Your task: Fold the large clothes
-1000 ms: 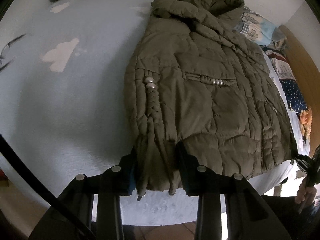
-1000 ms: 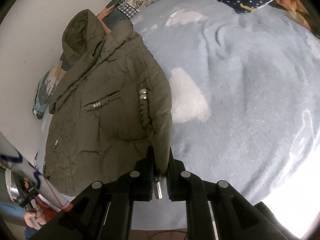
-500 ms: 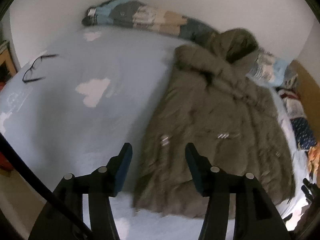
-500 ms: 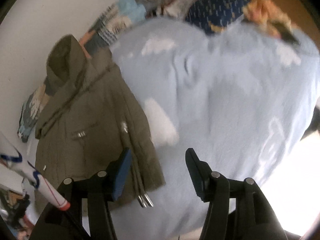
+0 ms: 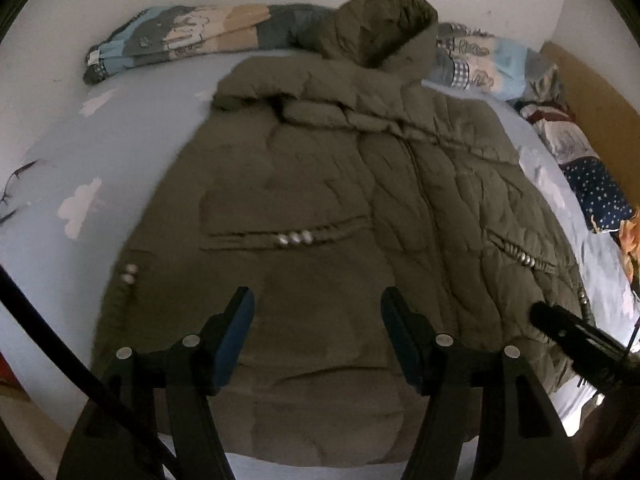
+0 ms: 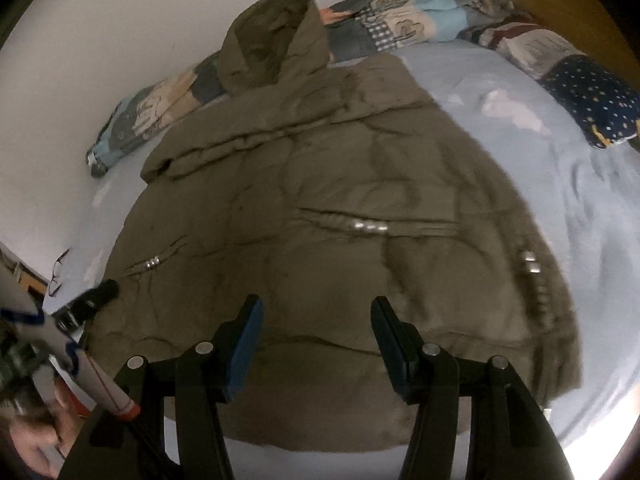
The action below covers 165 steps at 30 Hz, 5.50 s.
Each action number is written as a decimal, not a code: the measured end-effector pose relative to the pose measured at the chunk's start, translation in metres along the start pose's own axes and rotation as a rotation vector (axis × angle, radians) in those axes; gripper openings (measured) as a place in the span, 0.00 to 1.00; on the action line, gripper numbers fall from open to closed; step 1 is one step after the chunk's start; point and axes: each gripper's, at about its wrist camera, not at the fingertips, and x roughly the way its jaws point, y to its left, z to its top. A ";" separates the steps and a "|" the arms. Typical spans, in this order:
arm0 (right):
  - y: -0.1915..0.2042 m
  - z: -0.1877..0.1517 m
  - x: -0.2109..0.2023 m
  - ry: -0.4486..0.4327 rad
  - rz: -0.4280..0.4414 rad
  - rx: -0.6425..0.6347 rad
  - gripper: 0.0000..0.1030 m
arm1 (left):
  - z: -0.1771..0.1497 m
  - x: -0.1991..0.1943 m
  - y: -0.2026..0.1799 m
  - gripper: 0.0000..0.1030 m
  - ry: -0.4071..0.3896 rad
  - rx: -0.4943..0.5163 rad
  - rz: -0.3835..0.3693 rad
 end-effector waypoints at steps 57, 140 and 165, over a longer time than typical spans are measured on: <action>0.110 0.080 -0.406 -0.594 0.189 -0.057 0.76 | 0.079 -0.373 -0.047 0.79 -0.531 0.010 -0.183; 0.006 0.227 0.125 -0.077 0.016 -0.201 0.19 | 0.197 0.097 0.056 0.40 0.034 0.068 -0.164; 0.023 0.282 0.190 0.031 0.133 -0.123 0.47 | 0.252 0.200 0.010 0.47 0.039 0.026 -0.074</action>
